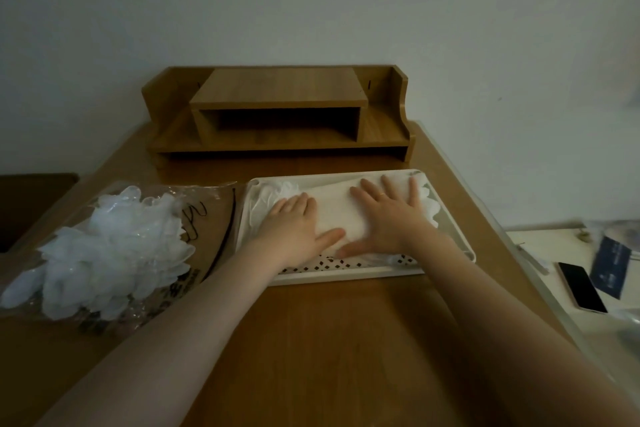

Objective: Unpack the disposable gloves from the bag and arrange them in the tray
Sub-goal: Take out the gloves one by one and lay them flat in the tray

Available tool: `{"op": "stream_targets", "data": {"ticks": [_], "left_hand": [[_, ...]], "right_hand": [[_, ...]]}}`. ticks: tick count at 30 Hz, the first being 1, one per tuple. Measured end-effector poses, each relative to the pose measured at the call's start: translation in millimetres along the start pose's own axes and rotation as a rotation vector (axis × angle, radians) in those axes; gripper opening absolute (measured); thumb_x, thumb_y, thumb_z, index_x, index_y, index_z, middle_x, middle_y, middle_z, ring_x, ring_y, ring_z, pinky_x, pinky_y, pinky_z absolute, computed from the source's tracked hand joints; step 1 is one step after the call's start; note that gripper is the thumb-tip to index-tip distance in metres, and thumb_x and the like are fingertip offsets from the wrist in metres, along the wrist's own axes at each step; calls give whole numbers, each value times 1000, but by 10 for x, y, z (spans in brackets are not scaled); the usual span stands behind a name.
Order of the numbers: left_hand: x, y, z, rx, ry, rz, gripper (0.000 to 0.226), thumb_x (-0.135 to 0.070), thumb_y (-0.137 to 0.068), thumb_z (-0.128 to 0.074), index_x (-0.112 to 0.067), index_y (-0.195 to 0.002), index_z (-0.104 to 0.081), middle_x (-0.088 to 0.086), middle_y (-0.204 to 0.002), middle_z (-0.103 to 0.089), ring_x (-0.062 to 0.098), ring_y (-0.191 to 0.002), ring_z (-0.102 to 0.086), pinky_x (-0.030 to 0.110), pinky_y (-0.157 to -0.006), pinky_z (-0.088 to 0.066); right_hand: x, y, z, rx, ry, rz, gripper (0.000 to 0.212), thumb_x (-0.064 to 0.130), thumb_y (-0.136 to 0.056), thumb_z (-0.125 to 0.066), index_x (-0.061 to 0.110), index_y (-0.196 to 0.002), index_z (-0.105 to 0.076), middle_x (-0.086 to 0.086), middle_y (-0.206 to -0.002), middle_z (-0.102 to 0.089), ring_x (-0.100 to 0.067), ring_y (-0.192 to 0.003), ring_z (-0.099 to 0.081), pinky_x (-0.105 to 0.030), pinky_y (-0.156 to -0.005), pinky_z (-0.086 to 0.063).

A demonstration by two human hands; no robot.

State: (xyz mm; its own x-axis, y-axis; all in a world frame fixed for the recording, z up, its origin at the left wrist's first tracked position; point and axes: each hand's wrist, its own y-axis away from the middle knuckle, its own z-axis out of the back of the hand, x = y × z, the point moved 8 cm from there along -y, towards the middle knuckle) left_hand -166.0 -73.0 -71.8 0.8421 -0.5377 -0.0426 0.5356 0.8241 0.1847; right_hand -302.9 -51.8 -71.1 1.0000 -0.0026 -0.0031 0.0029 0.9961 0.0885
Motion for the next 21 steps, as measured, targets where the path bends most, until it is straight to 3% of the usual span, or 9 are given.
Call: {"op": "stream_targets", "data": {"ticks": [6,8,10,11,12,14,16,18,21], "left_hand": [[133,55,-31,3,9,130,110,-81,-78,-32,-7,-150,7,13,-158,11,28,-146,9,40,-118,3],[123,134,22,-24,29,98,98,-72,-85,-34,-9,-151,4,12,-159,8,28,-146,9,40,-117,2],[35,284,217,-195,102,-35,73,-51,-96,-36,-15,-151,-5,6,-160,-4,22,-146,5,39,-118,0],[5,413,355,-321,169,-109,60,-38,-99,-36,-17,-150,-13,3,-158,-13,19,-146,0,40,-119,-3],[-1,563,489,-440,231,-164,51,-27,-100,-37,-18,-148,-23,1,-155,-23,17,-146,-8,41,-119,-10],[90,835,705,-622,331,-202,44,-15,-98,-38,-15,-141,-39,4,-144,-42,19,-139,-29,37,-114,-25],[342,993,830,-738,437,-151,42,-13,-93,-38,-8,-134,-48,8,-128,-54,22,-126,-45,30,-105,-34],[706,1041,855,-760,437,-21,41,-16,-94,-39,-7,-133,-47,9,-126,-55,22,-123,-45,30,-103,-37],[1193,972,650,-503,180,271,62,-34,-93,-53,-10,-144,-28,10,-143,-36,28,-135,-29,38,-107,-31]], "right_hand": [[-170,76,-38,72,-176,-43,121,87,-56,-54,34,-150,1,3,-159,13,-26,-145,18,-64,-110,13],[-81,114,80,-15,-106,-47,116,95,-55,-32,34,-150,-7,1,-160,7,-29,-145,17,-63,-107,18],[105,183,340,-217,-153,-13,105,95,-61,-13,34,-145,-27,2,-159,-13,-27,-146,10,-57,-104,23],[241,227,484,-310,-235,28,92,88,-69,-16,33,-137,-41,3,-155,-27,-25,-147,2,-54,-106,23],[396,265,619,-383,-330,94,73,77,-78,-26,30,-126,-53,4,-146,-41,-24,-146,-12,-52,-110,17],[749,319,798,-462,-465,271,34,45,-91,-51,20,-107,-66,2,-123,-61,-20,-127,-46,-50,-115,-17],[1141,337,817,-435,-553,429,18,20,-93,-57,10,-100,-70,-4,-108,-68,-17,-100,-62,-37,-95,-47],[1540,299,711,-372,-524,537,18,13,-93,-56,5,-97,-71,-8,-103,-70,-21,-90,-64,-34,-83,-52],[2039,170,399,-192,-412,613,22,14,-95,-50,7,-103,-69,-9,-100,-70,-22,-86,-65,-37,-80,-53]]}}
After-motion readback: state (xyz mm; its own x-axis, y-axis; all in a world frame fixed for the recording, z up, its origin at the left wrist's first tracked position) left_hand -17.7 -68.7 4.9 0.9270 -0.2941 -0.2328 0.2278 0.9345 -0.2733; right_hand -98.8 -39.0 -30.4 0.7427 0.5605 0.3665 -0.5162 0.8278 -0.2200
